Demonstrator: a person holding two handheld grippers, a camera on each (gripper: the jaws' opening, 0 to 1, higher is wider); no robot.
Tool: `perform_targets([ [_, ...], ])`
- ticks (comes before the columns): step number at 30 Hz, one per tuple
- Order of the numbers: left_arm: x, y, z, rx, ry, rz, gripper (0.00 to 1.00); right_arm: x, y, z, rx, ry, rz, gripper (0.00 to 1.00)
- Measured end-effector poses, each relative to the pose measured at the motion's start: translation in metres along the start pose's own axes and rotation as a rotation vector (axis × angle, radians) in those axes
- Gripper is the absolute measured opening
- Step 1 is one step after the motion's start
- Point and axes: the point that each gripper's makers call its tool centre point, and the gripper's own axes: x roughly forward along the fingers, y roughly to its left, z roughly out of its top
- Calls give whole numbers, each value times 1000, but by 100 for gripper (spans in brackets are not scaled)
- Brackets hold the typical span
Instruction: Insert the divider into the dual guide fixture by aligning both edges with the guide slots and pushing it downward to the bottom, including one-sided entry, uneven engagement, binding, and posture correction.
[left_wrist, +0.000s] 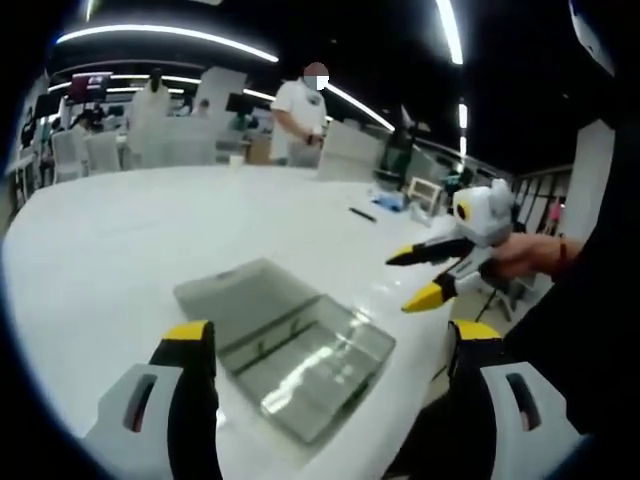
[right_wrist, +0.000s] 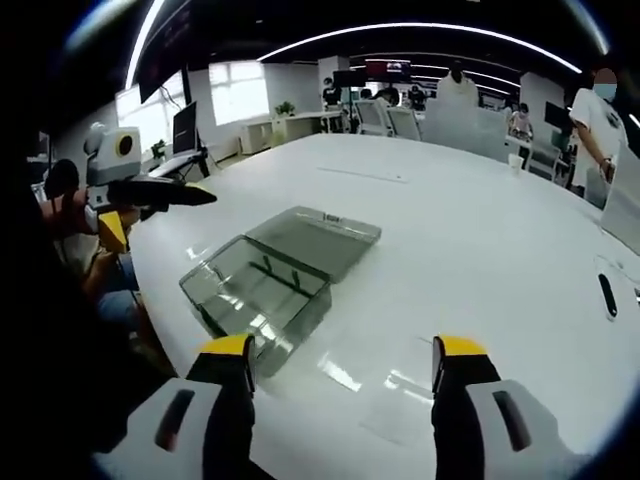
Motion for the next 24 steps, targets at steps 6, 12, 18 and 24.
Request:
perform_targets([
  [6,6,3,3,-14,-8,-2,94,1,-7,-5,14,20,-19,68],
  [12,9,1,1,-17,7,-15,94,-1,-11,-15,31,46,-33,68],
  [18,6,0,-1,-16,8,-18,94,-2,-14,-25,31,78,-56,65],
  [24,-1,0,-3,-23,1,-3,94,1,-13,-29,25,97,-51,63],
])
